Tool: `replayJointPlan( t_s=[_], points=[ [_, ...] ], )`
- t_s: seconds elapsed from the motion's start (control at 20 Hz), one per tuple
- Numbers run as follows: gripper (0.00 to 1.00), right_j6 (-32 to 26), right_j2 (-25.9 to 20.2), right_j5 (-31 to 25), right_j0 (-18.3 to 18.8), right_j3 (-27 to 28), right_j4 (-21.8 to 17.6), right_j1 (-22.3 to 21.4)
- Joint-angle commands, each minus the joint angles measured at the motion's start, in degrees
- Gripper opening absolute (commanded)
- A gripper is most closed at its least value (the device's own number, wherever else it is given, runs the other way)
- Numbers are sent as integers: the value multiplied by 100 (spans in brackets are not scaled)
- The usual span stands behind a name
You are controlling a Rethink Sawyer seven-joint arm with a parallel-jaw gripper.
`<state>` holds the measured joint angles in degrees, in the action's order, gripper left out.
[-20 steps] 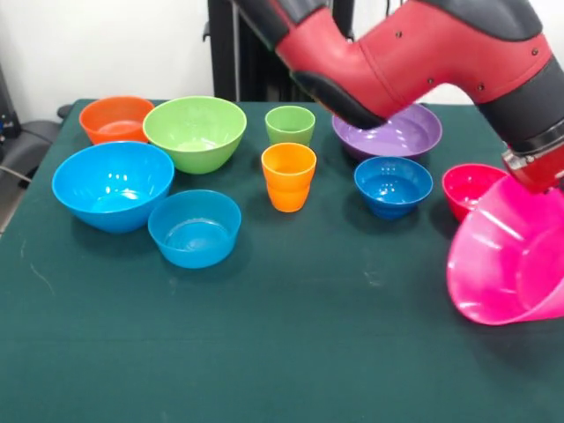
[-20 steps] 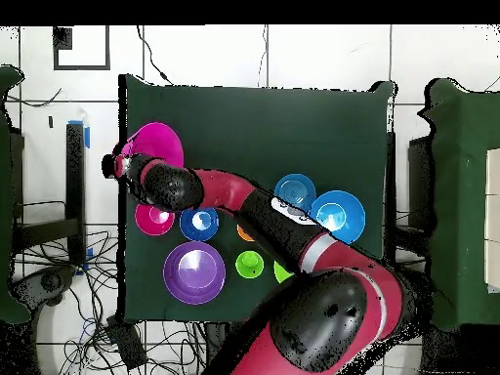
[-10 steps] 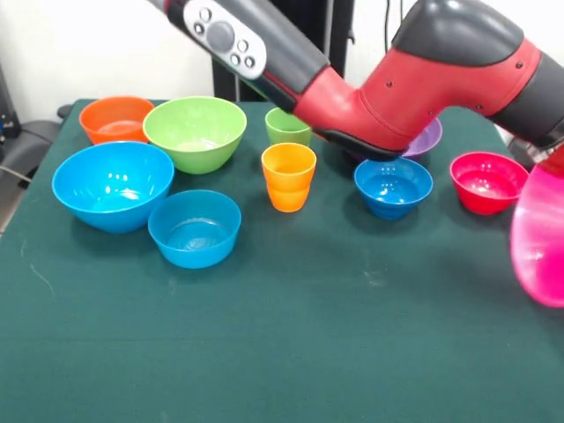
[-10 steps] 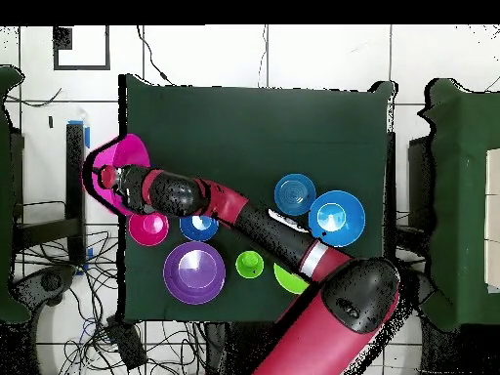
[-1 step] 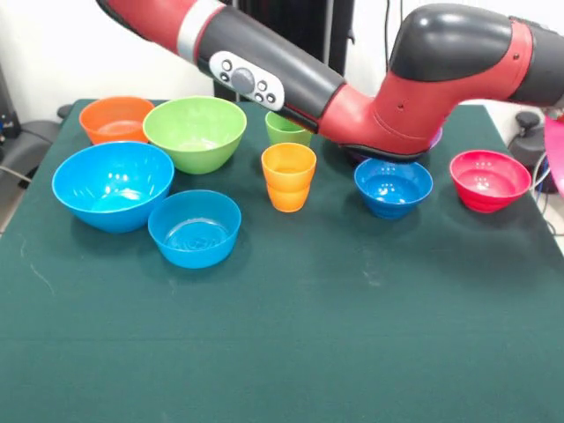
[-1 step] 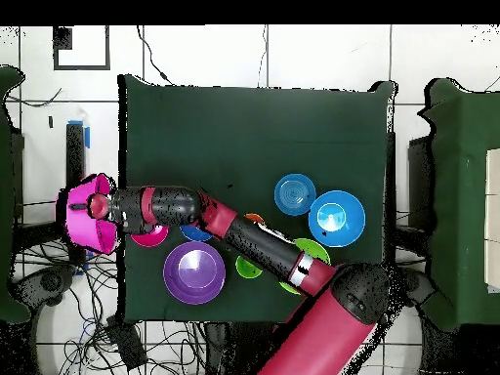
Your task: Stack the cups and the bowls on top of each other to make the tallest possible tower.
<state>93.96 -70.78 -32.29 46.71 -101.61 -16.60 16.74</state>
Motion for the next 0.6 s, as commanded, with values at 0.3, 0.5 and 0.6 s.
replayJointPlan(
  t_s=[0.3,0.5,0.6],
  points=[
    [0,-2098,-357,-1260,176,218,-186,643],
    [0,-1940,-476,-1262,137,240,-161,686],
    [0,-1854,-548,-1272,115,232,-113,721]
  ],
)
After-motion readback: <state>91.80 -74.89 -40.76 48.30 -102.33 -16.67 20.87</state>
